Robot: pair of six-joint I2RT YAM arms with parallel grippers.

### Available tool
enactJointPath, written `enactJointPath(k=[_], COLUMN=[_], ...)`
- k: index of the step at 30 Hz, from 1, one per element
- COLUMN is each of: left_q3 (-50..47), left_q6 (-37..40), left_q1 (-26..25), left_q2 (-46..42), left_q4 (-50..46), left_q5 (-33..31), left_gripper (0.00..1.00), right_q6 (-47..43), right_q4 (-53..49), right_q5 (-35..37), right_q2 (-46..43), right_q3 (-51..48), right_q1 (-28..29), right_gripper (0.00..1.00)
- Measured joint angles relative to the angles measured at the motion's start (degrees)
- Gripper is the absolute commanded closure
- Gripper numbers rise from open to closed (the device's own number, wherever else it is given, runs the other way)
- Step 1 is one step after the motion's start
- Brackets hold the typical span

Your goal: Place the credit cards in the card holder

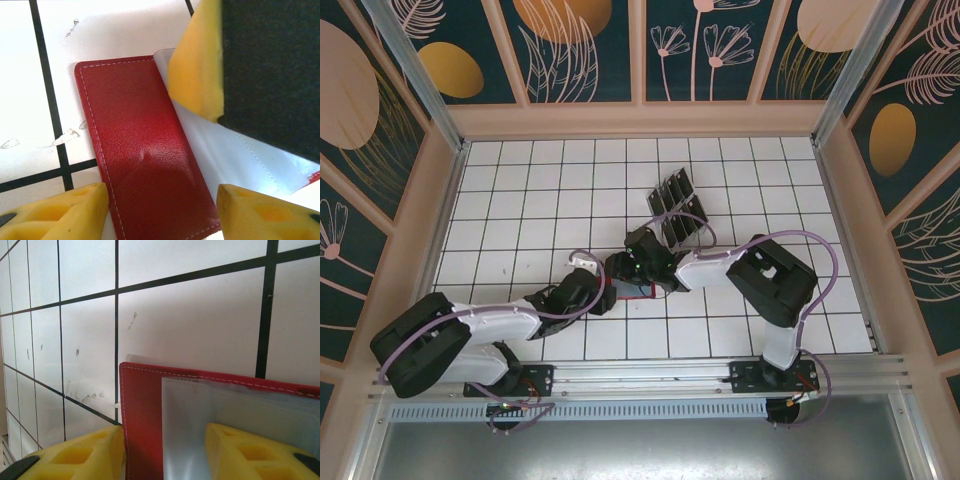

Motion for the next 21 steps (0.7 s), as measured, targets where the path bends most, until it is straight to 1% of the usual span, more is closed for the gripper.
enactJointPath(k=[12,21], left_q3=[0.0,0.0], left_q6=[0.0,-0.2], left_q1=[-0.5,-0.7], left_q2=[2.0,3.8], left_q4=[1.9,4.2], left_q5=[-2.5,-3.8], left_gripper=[0.41,0.43], right_q6=[0.1,-0.1], right_q4=[0.8,-0.3], right_q5=[-0.2,0.2], right_q2=[-0.3,-9.7], right_q3=[-0.5,-2.3], right_q1=[-0.1,-1.8], right_gripper=[0.52,0.52])
